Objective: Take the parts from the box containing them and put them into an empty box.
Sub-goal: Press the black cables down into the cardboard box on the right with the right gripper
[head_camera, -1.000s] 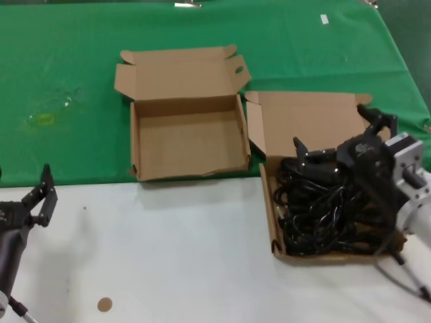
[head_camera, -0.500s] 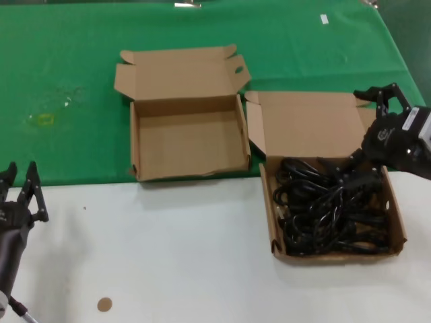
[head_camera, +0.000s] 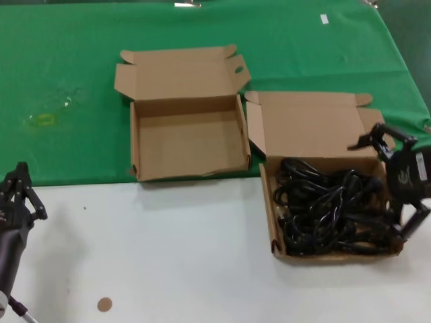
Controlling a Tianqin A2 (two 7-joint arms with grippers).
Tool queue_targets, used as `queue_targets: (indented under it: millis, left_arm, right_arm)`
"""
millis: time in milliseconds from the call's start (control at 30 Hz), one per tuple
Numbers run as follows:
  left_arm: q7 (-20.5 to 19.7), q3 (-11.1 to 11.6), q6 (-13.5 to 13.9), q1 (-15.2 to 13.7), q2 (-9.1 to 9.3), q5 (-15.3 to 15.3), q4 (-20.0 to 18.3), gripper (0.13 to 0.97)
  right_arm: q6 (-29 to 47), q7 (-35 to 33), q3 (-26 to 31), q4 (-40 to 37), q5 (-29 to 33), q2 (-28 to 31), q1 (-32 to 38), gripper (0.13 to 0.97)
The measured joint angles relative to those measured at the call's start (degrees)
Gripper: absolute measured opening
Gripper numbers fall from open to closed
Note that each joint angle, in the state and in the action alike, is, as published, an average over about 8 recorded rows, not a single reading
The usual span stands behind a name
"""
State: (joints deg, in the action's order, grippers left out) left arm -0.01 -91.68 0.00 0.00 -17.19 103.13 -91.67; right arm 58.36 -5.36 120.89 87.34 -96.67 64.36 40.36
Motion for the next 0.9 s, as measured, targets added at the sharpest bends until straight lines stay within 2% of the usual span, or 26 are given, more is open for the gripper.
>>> queue_targets:
  millis: [167, 333, 733, 900]
  left_arm:
    - [0.00, 0.00, 0.00, 0.00, 0.00, 0.00, 0.00, 0.148]
    - [0.00, 0.00, 0.00, 0.00, 0.00, 0.00, 0.00, 0.147]
    - [0.00, 0.00, 0.00, 0.00, 0.00, 0.00, 0.00, 0.144]
    - [0.00, 0.00, 0.00, 0.00, 0.00, 0.00, 0.00, 0.144]
  right_arm:
    - [7.80, -4.24, 1.18, -3.18, 5.71, -2.38, 3.57, 0.966]
    - [11.87, -7.83, 2.21, -7.11, 10.61, -5.52, 6.12, 0.966]
    - [12.79, -12.94, 2.89, -15.03, 16.72, -13.65, 9.57, 0.949]
    - [12.29, -13.83, 2.89, -17.29, 17.94, -16.07, 10.23, 0.896]
